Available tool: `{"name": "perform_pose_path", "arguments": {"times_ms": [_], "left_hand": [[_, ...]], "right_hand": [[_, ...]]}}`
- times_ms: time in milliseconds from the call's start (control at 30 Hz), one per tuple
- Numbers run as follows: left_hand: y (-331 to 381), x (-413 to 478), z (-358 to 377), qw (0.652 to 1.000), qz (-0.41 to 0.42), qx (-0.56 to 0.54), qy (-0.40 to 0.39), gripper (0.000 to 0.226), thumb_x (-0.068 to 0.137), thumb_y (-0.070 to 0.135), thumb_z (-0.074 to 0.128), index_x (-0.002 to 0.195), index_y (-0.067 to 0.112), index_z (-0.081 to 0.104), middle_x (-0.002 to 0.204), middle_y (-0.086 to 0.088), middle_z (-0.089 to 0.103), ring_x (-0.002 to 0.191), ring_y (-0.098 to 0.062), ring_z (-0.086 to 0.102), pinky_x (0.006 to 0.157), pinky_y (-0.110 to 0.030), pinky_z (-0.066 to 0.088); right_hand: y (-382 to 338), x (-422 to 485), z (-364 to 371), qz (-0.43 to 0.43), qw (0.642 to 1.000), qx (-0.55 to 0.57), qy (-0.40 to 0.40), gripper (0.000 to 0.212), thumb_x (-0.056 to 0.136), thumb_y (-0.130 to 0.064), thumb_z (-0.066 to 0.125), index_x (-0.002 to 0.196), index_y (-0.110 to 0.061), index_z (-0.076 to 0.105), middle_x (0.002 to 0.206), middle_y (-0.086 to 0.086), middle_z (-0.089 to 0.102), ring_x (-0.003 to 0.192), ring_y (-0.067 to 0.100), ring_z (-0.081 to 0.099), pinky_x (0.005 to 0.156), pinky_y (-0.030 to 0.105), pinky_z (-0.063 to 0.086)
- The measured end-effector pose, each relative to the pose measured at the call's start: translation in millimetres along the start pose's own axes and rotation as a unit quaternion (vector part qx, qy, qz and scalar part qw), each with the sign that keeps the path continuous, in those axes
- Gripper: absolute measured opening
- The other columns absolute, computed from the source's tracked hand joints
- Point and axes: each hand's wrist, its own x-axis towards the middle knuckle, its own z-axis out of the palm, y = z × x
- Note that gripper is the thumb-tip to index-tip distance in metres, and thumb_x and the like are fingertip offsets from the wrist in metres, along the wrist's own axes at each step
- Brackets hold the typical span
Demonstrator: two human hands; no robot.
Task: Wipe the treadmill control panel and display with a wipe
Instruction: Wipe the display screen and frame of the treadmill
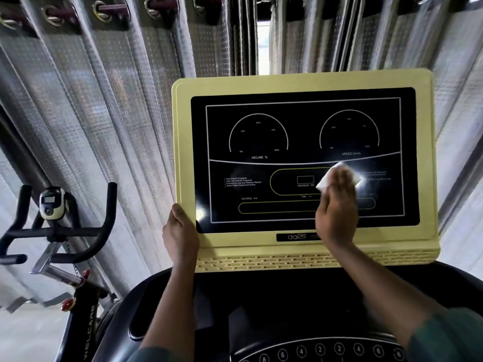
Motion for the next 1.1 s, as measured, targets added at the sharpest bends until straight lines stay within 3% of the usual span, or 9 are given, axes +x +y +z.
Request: {"name": "perform_pose_path", "arguments": {"times_ms": [100,333,467,600,767,833,933,1000,1100], "left_hand": [[-0.6,1.1,0.4,1.0,0.0,0.0,0.0,0.06,0.104,0.052,0.013,0.074,0.014,0.047,0.06,0.0,0.049,0.058,-0.024,0.048,0.056,-0.038,0.03],[0.5,-1.2,-0.7,1.0,-0.004,-0.02,0.007,0.061,0.105,0.051,0.016,0.089,0.009,0.058,0.061,0.005,0.046,0.058,-0.019,0.043,0.058,-0.037,0.029],[2.0,-2.5,-1.7,1.0,-0.009,-0.021,0.01,0.065,0.105,0.05,0.017,0.094,0.003,0.06,0.06,0.01,0.041,0.056,-0.007,0.039,0.057,-0.036,0.027],[1.4,-1.4,-1.1,1.0,-0.007,-0.01,0.007,0.062,0.104,0.053,0.015,0.089,0.01,0.057,0.062,0.01,0.044,0.062,-0.024,0.045,0.057,-0.037,0.03],[-1.5,0.4,1.1,1.0,-0.016,-0.003,0.007,0.064,0.103,0.056,0.013,0.092,0.014,0.06,0.064,0.012,0.044,0.067,-0.025,0.044,0.064,-0.038,0.032],[-2.3,0.5,1.4,1.0,-0.013,-0.005,0.006,0.064,0.102,0.057,0.012,0.091,0.015,0.059,0.064,0.012,0.044,0.066,-0.024,0.044,0.063,-0.037,0.032],[-3.9,1.2,1.3,1.0,-0.008,-0.021,-0.001,0.069,0.102,0.059,0.013,0.1,0.01,0.063,0.072,0.001,0.058,0.072,-0.026,0.049,0.065,-0.036,0.033],[-7.0,3.1,0.2,1.0,-0.006,-0.024,-0.015,0.074,0.102,0.058,0.013,0.118,0.006,0.063,0.097,-0.017,0.068,0.088,-0.036,0.058,0.072,-0.038,0.038],[-10.4,5.9,-2.7,0.998,-0.006,-0.029,-0.047,0.077,0.102,0.061,0.013,0.128,0.006,0.059,0.116,-0.024,0.065,0.109,-0.043,0.058,0.082,-0.041,0.042]], "right_hand": [[-13.2,4.2,10.1,0.049,0.998,0.005,0.041,0.05,0.11,-0.019,0.032,0.158,-0.007,0.024,0.166,0.009,0.022,0.156,0.022,0.015,0.125,0.047,0.023],[-19.0,-98.8,18.6,-0.199,0.973,0.007,-0.116,0.052,0.107,-0.02,0.035,0.157,-0.011,0.028,0.166,0.005,0.025,0.154,0.019,0.022,0.122,0.046,0.029],[-7.1,-17.8,7.0,-0.077,0.997,0.007,-0.027,0.05,0.108,-0.019,0.033,0.156,-0.007,0.029,0.163,0.011,0.03,0.154,0.022,0.024,0.12,0.049,0.032],[-18.7,8.9,13.2,0.027,0.999,0.005,0.039,0.05,0.109,-0.018,0.032,0.158,-0.006,0.025,0.165,0.01,0.024,0.155,0.024,0.017,0.124,0.048,0.023],[-33.9,-100.3,31.2,-0.214,0.971,0.001,-0.102,0.051,0.107,-0.019,0.036,0.156,-0.006,0.03,0.165,0.01,0.027,0.154,0.023,0.023,0.122,0.048,0.029],[-25.9,-90.7,26.7,-0.254,0.96,0.0,-0.119,0.051,0.106,-0.02,0.037,0.156,-0.009,0.032,0.164,0.008,0.029,0.154,0.021,0.024,0.12,0.048,0.031],[-20.9,-39.0,20.2,-0.18,0.981,0.01,-0.069,0.05,0.107,-0.02,0.036,0.155,-0.008,0.032,0.161,0.011,0.032,0.153,0.021,0.025,0.119,0.049,0.034],[-23.1,-4.8,17.8,-0.098,0.995,0.0,-0.026,0.051,0.108,-0.021,0.032,0.158,-0.008,0.026,0.164,0.01,0.028,0.155,0.021,0.021,0.122,0.047,0.029],[-41.2,-6.6,28.5,-0.028,0.999,0.007,0.014,0.051,0.109,-0.021,0.03,0.158,-0.007,0.024,0.165,0.011,0.025,0.155,0.023,0.018,0.124,0.047,0.026]]}}
